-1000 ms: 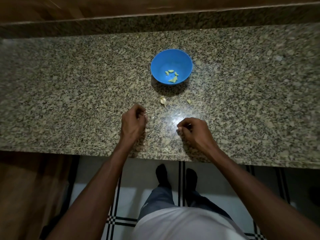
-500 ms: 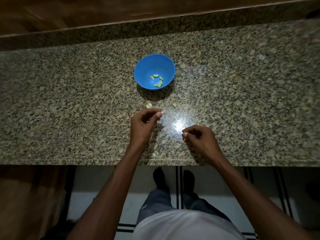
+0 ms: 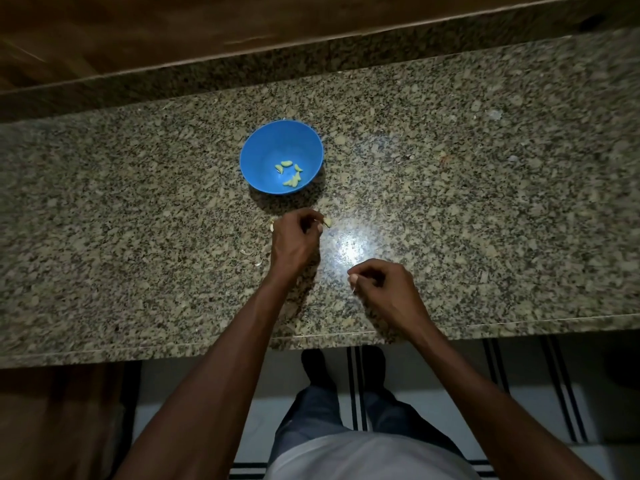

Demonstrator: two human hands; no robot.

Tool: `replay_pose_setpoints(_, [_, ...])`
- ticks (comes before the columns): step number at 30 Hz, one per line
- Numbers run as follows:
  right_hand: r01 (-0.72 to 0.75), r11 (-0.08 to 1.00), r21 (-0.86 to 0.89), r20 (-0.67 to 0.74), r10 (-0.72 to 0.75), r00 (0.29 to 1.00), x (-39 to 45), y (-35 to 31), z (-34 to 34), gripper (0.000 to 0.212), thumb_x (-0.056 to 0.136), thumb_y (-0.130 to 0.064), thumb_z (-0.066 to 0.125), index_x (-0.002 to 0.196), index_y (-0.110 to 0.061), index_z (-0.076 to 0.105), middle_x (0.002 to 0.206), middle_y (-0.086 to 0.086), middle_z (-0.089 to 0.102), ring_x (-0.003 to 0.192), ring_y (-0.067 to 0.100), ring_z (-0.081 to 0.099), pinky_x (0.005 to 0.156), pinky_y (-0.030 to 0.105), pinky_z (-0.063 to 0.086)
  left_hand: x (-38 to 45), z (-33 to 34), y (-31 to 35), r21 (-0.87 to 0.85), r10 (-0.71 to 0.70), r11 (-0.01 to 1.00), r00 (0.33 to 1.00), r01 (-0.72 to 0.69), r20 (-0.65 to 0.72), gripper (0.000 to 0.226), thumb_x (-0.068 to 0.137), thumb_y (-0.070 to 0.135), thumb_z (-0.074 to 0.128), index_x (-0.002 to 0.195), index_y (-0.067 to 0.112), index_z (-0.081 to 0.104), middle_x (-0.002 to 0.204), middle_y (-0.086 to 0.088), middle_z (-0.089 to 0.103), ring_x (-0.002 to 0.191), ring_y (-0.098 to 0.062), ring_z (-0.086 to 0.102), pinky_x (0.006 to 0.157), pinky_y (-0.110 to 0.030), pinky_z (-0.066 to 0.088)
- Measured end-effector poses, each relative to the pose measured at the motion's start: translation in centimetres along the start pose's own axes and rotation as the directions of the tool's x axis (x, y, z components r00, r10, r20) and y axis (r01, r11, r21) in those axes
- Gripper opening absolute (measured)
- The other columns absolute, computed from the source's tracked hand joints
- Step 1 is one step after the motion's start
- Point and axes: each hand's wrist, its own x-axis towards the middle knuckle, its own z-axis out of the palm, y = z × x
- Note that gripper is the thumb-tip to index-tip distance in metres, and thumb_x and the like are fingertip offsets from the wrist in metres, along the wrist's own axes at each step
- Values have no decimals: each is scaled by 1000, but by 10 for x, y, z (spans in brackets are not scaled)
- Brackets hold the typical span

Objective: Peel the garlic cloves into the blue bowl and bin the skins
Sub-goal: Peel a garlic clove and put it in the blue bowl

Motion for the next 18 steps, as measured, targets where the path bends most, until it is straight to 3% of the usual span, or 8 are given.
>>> replay_pose_setpoints(4, [-2,1000,-9,-4,2,1000,4,-1,0,8,96,-22,74,97,-26,81,91,-11,80,88,3,75,86,37,63,1,-11,4,-62,-25,998,999,23,-31,14,93,20,72,104,23,80,92,9,77,84,-3,71,76,-30,61])
replay_pose_setpoints(8, [3,1000,-19,0,-3,1000,10,-5,2,8,96,-22,74,97,-25,81,93,-11,80,90,1,74,86,31,62,-4,-48,2,-99,-9,995,973,-14,-230,17,99,28,69,107,15,77,91,11,74,84,0,69,78,-21,57])
replay_pose_setpoints(11, [18,999,-50,19,-18,1000,17,-12,10,6,95,-21,76,97,-24,81,93,-12,79,89,-2,73,82,21,58,-4,-77,-36,37,-73,995,950,89,-303,23,101,22,63,120,12,72,111,-3,71,101,-15,67,90,-33,57])
replay_pose_setpoints(13, [41,995,-92,42,-37,998,23,-18,18,6,95,-22,76,98,-22,81,93,-11,79,87,-3,73,79,16,56,-4,-87,-65,234,-103,960,969,156,-223,34,98,19,60,129,10,67,126,-15,63,119,-31,59,102,-48,51])
replay_pose_setpoints(15, [62,990,-125,64,-54,996,28,-23,28,8,96,-20,75,101,-20,81,94,-9,79,88,-1,73,79,17,57,-14,-82,-77,354,-100,926,990,129,-100,38,96,10,58,133,6,65,132,-21,57,127,-38,50,106,-49,44])
replay_pose_setpoints(18, [101,980,-170,94,-85,992,29,-26,40,10,96,-18,74,103,-18,81,97,-7,79,91,2,73,82,19,58,-46,-67,-69,371,-2,929,1000,10,-22,45,94,-2,53,137,4,62,140,-17,51,130,-34,41,105,-43,43])
